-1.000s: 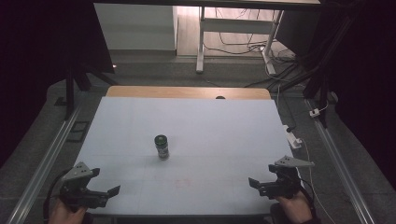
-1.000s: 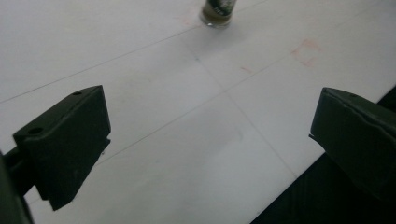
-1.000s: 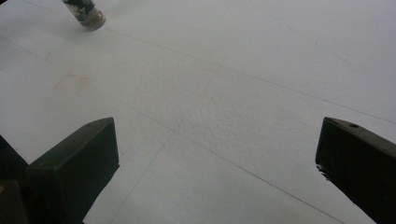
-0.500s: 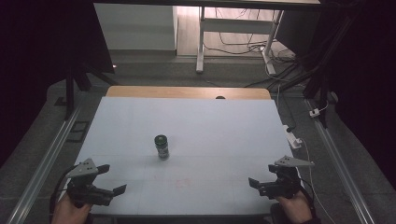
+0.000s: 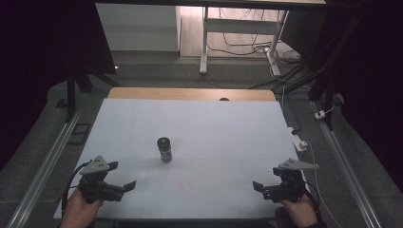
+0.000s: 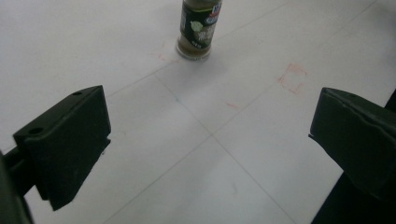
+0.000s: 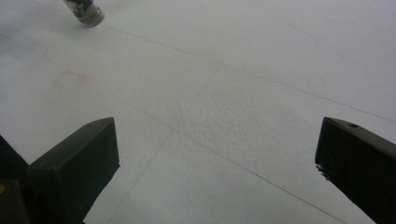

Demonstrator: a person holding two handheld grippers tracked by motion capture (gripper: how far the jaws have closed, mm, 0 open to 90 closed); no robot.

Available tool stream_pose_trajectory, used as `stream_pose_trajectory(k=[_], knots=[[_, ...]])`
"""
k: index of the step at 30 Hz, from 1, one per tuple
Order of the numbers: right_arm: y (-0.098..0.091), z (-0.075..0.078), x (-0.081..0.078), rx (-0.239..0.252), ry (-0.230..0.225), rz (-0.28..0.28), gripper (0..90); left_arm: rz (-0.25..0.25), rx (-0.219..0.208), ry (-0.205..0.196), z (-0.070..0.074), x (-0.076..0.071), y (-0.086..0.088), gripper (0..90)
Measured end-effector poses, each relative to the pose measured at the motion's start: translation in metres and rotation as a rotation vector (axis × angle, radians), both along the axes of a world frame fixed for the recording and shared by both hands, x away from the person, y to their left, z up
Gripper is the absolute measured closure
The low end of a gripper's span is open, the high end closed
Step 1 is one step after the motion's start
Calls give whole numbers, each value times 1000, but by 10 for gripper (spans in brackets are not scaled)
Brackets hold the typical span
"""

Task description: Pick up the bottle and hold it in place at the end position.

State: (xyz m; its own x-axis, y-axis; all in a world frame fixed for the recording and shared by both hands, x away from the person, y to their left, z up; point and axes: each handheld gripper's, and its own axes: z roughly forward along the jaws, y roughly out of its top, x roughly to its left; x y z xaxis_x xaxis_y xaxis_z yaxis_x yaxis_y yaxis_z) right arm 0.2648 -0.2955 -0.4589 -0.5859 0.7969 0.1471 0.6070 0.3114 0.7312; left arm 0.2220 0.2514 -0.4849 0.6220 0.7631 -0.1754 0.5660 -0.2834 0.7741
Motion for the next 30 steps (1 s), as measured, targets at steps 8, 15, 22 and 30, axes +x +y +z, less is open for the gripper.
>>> stream_pose_trajectory(k=[8,15,22,30], knots=[[0,0,0,-3,-1,3,0,-2,7,11,0,14,-8,0],[1,0,0,-4,0,3,0,-17,11,9,0,30,-16,0],[1,0,0,-5,1,6,0,-31,10,2,-1,43,-20,0],[1,0,0,-9,1,7,0,-51,14,7,-5,59,-26,0]])
